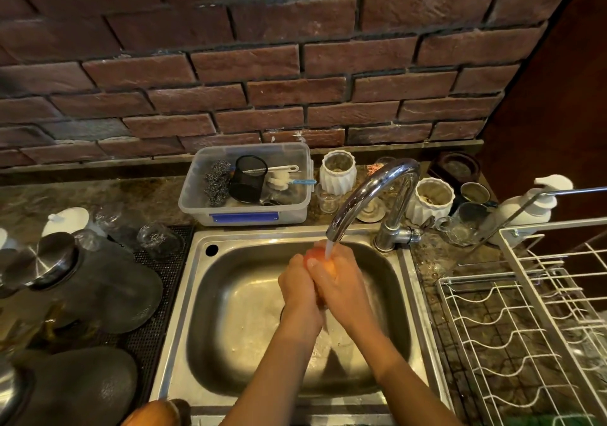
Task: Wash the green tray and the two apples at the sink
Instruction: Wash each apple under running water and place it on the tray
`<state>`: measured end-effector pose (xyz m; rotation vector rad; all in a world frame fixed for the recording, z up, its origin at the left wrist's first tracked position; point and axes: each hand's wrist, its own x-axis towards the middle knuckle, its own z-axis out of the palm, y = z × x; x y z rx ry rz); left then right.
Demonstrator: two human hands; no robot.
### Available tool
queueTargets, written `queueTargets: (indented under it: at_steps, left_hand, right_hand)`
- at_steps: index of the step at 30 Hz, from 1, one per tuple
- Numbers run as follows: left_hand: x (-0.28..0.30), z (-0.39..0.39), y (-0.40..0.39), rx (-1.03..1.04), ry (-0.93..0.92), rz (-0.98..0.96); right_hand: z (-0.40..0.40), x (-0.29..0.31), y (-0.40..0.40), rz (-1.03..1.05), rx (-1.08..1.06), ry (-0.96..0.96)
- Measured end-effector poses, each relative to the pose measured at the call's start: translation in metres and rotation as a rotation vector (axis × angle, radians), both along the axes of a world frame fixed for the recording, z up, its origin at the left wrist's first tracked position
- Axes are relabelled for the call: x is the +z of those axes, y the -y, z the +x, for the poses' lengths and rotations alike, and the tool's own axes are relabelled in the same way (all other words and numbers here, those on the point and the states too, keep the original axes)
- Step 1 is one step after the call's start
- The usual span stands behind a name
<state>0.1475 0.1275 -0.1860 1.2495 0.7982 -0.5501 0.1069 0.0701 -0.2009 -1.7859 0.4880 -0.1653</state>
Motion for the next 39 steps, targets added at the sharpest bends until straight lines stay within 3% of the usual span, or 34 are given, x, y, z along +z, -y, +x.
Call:
queueTargets:
  at_steps: [4, 9, 12, 17, 20, 23, 31, 34, 37, 39]
  left_hand:
    - [-0.005, -0.006, -0.001, -0.129, 0.129, 0.085]
    - [-0.014, -0.015, -0.006, -0.269, 0.52, 0.312]
    - [-0.019, -0.02, -0.005, -0.499, 0.809, 0.528]
    - [-0.034, -0.02, -0.025, -0.784, 1.007, 0.566]
    - [-0.04, -0.02, -0.029, -0.706, 1.124, 0.575]
    - [-0.037, -0.017, -0.017, -0.546, 1.004, 0.556]
    - [-0.023, 0.003, 0.003, -0.22, 0.339, 0.276]
    - [-0.014, 0.008, -0.003, -0.052, 0.097, 0.088]
    - [-0.011, 0.011, -0.008, 0.04, 0.024, 0.007]
    - [-0.011, 0.009, -0.007, 0.047, 0.065, 0.013]
  right_hand:
    - [0.008, 0.002, 0.001, 0.086, -0.122, -0.008]
    - [0.011, -0.001, 0.002, 0.177, -0.196, -0.088]
    - [0.012, -0.001, 0.006, 0.46, -0.262, -0.199]
    - [0.013, 0.0, 0.022, 0.619, -0.175, -0.479]
    - [0.015, 0.0, 0.019, 0.688, -0.193, -0.484]
    - [0.018, 0.0, 0.017, 0.64, -0.228, -0.422]
    - [0.012, 0.0, 0.009, 0.334, -0.191, -0.247]
    - [0.006, -0.006, 0.004, 0.225, -0.053, -0.176]
    - [0.005, -0.007, 0.001, 0.069, 0.059, -0.119]
    - [0.008, -0.005, -0.001, 0.035, 0.02, -0.09]
